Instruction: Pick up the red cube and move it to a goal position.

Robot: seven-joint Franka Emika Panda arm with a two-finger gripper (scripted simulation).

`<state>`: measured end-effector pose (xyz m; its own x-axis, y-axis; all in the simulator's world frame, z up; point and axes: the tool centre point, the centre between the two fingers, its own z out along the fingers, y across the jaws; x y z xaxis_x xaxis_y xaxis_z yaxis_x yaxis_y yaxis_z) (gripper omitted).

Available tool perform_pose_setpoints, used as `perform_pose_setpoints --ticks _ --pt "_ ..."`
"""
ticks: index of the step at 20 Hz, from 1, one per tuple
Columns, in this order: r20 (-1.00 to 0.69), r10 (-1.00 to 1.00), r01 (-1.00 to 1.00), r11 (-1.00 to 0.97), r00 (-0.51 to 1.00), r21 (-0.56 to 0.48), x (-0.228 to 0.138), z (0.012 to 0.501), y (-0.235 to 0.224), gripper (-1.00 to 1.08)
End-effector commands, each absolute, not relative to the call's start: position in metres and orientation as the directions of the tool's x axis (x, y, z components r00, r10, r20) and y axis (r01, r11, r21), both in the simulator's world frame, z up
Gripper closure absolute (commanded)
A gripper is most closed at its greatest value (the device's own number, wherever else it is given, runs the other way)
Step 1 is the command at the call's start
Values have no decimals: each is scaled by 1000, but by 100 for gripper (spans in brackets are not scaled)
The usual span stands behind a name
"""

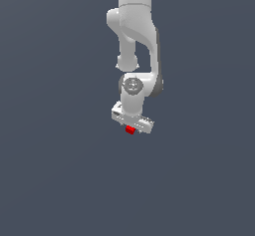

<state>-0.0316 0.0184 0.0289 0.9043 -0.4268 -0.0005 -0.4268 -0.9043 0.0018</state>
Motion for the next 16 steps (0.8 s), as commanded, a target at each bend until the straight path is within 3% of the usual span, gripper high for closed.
perform_pose_setpoints --ticks 1,5,6,16 --pt "1 -448 -448 -894 894 1 -32 23 18 -92" --pt "0 -457 -457 -889 889 1 -33 20 19 -92" --pt "0 -457 -457 -889 889 1 -33 20 19 108" --pt "0 -457 -457 -890 890 0 -33 20 19 108"
